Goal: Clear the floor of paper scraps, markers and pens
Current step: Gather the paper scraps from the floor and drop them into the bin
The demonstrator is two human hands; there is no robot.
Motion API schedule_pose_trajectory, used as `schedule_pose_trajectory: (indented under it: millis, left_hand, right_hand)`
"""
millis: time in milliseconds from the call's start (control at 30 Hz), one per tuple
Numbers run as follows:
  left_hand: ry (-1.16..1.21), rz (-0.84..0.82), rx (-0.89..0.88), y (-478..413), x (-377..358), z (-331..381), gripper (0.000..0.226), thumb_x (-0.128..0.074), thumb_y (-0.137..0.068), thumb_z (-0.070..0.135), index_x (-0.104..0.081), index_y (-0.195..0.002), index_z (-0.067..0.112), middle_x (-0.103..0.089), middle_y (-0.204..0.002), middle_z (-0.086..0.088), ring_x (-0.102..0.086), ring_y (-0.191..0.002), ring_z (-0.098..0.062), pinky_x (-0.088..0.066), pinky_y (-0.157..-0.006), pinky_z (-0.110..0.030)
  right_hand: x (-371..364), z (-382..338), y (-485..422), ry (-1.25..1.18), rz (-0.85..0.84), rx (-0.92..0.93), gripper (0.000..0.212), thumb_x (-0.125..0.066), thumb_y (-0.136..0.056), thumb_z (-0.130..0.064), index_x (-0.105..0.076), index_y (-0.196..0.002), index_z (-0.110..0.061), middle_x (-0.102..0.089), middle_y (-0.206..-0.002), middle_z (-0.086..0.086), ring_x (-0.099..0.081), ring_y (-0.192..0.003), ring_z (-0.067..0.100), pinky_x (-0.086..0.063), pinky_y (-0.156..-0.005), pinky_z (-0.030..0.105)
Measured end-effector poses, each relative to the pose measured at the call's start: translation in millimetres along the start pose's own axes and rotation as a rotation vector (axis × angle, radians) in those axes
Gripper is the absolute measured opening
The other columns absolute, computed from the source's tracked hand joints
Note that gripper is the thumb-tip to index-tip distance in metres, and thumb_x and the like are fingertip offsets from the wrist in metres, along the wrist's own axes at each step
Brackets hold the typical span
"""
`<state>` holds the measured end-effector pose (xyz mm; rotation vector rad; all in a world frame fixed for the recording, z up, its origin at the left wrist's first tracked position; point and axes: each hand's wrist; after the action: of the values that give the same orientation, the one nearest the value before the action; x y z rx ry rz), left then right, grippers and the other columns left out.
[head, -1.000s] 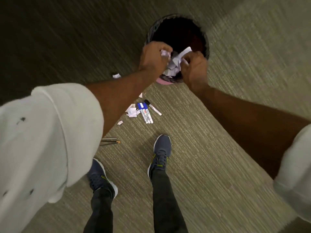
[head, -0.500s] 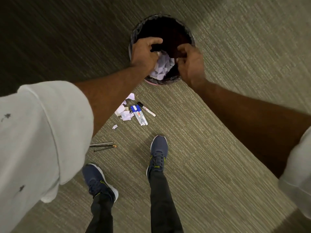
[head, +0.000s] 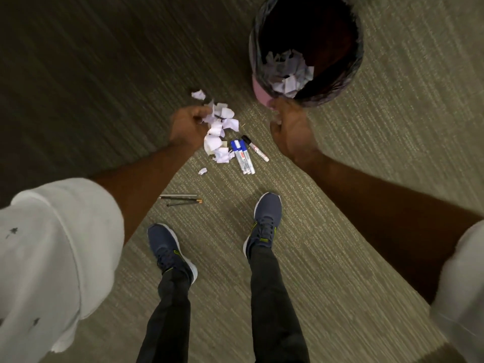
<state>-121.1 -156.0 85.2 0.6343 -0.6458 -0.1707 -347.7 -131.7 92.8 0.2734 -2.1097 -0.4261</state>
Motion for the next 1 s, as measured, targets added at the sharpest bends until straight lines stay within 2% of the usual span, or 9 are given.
schedule_pose_trajectory:
  millis: [167,267,333,467,533,667,767,900,1000]
  left_hand:
    - [-0.033,0.003,0.074,20,7,-80,0.031,-0.058,-0.088,-0.011,-0.069,-0.116,-0.006,-0.069,-0.118,-0.024,-0.066,-0.11,-0.033,-0.051,-0.103,-0.034]
    - [-0.074,-0.01,0.083,27,-2,-118,0.032,-0.062,-0.088,-0.006,-0.071,-0.117,0.004,-0.07,-0.117,-0.017,-0.06,-0.096,-0.016,-0.049,-0.087,-0.021]
    - [-0.1,-0.041,0.077,26,-12,-140,0.034,-0.063,-0.088,-0.003,-0.07,-0.12,0.006,-0.069,-0.12,-0.015,-0.058,-0.097,-0.014,-0.043,-0.082,-0.015]
    - [-0.198,-0.105,-0.006,19,-33,-172,0.037,-0.059,-0.089,-0.002,-0.068,-0.123,0.009,-0.064,-0.128,-0.014,-0.06,-0.118,-0.025,-0.045,-0.099,-0.022]
    - [-0.247,-0.113,-0.077,14,-43,-186,0.038,-0.058,-0.088,-0.002,-0.068,-0.123,0.009,-0.062,-0.129,-0.014,-0.058,-0.121,-0.026,-0.042,-0.104,-0.025]
    - [-0.323,-0.116,-0.185,-2,-67,-214,0.036,-0.054,-0.09,-0.002,-0.066,-0.123,0.007,-0.059,-0.129,-0.016,-0.054,-0.123,-0.027,-0.037,-0.107,-0.027]
    - [-0.37,-0.127,-0.205,-19,-87,-235,0.036,-0.052,-0.092,-0.003,-0.066,-0.123,0.009,-0.056,-0.131,-0.013,-0.054,-0.124,-0.026,-0.041,-0.108,-0.03]
    - [-0.454,-0.138,-0.184,-41,-114,-257,0.042,-0.064,-0.089,0.001,-0.062,-0.129,0.015,-0.045,-0.138,-0.009,-0.051,-0.126,-0.026,-0.047,-0.107,-0.04]
    - [-0.357,-0.139,-0.099,-58,-128,-277,0.054,-0.082,-0.078,0.014,-0.059,-0.127,0.016,-0.043,-0.137,-0.01,-0.054,-0.122,-0.027,-0.051,-0.103,-0.042]
  right_hand:
    - [-58,-15,10,0.046,-0.164,0.027,0.051,-0.058,-0.091,-0.005,-0.05,-0.141,-0.01,-0.05,-0.14,0.015,-0.052,-0.126,0.031,-0.039,-0.104,0.034]
    - [-91,-15,14,0.091,-0.269,0.093,0.055,-0.06,-0.089,-0.003,-0.048,-0.143,-0.007,-0.048,-0.14,0.017,-0.052,-0.126,0.033,-0.04,-0.108,0.035]
    - [-113,-12,15,0.111,-0.304,0.128,0.058,-0.061,-0.088,-0.003,-0.047,-0.144,-0.007,-0.045,-0.144,0.016,-0.051,-0.128,0.033,-0.04,-0.11,0.035]
    - [-155,1,15,0.174,-0.371,0.196,0.062,-0.058,-0.089,-0.004,-0.042,-0.148,-0.011,-0.034,-0.154,0.015,-0.038,-0.143,0.032,-0.032,-0.118,0.034]
    - [-178,9,13,0.249,-0.411,0.213,0.064,-0.056,-0.09,-0.004,-0.038,-0.151,-0.013,-0.029,-0.158,0.013,-0.031,-0.147,0.033,-0.028,-0.12,0.035]
    - [-220,24,6,0.335,-0.4,0.208,0.062,-0.056,-0.089,-0.003,-0.041,-0.149,-0.016,-0.033,-0.157,0.011,-0.042,-0.138,0.034,-0.033,-0.116,0.038]
    - [-245,35,-3,0.371,-0.39,0.218,0.061,-0.05,-0.094,-0.003,-0.037,-0.151,-0.018,-0.028,-0.16,0.009,-0.037,-0.143,0.03,-0.029,-0.119,0.034]
    - [-275,44,-25,0.405,-0.379,0.296,0.06,-0.047,-0.094,-0.001,-0.037,-0.151,-0.018,-0.029,-0.159,0.01,-0.035,-0.145,0.027,-0.025,-0.12,0.029]
    - [-293,51,-42,0.439,-0.377,0.331,0.062,-0.047,-0.095,0.001,-0.036,-0.152,-0.02,-0.025,-0.161,0.011,-0.031,-0.146,0.028,-0.028,-0.12,0.032]
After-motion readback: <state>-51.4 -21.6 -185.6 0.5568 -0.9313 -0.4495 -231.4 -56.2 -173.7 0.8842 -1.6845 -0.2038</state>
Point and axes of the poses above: each hand's wrist, its own y-axis away from the middle knuckle, its own x-axis out of the back of the hand, z = x × y
